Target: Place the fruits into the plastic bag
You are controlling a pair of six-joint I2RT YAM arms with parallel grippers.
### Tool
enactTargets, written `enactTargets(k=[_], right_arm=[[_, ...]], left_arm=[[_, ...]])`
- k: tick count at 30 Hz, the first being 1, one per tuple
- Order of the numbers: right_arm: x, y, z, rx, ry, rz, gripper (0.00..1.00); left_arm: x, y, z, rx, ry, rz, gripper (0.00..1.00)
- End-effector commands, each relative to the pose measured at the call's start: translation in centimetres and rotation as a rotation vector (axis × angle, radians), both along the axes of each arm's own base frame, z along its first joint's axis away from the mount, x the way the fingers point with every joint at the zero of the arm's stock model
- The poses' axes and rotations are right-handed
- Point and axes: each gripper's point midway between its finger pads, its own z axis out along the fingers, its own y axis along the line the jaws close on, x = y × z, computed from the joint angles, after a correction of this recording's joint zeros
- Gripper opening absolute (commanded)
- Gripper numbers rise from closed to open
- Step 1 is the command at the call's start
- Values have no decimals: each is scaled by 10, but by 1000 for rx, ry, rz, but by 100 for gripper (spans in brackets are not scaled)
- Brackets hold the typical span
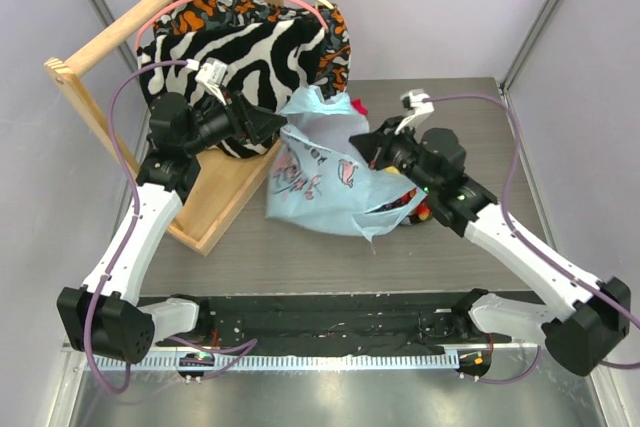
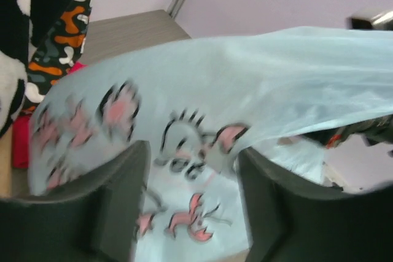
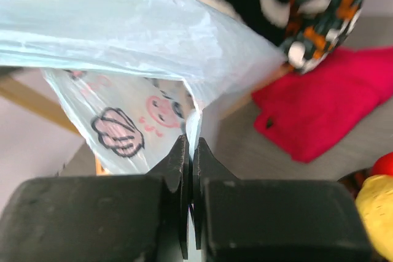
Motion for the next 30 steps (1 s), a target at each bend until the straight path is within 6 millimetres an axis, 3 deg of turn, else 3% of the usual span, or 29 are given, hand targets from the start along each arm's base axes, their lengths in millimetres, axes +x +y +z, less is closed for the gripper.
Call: enactTargets(k=[1, 3, 8, 13, 18, 23, 30], right_arm=[[6, -37, 70, 51, -129, -187, 1], [7, -36, 74, 78, -118, -198, 1], [13, -17, 70, 124, -100, -196, 1], [12, 9, 62, 168, -74, -149, 1], [16, 25, 52, 167, -47, -151, 1], [15, 33, 47, 167, -37, -139, 1], [8, 32, 48, 166, -43, -120, 1]], left_arm=[[-1, 5, 28, -17, -63, 28, 79], [-3, 6, 29, -22, -60, 31, 92], [-22, 4, 30, -58, -39, 0, 100], [-30, 1, 9, -84, 26, -13, 100], [-35, -16, -14, -150, 135, -96, 100], [-40, -39, -24, -138, 163, -159, 100], [-23, -60, -30, -124, 171, -145, 100]])
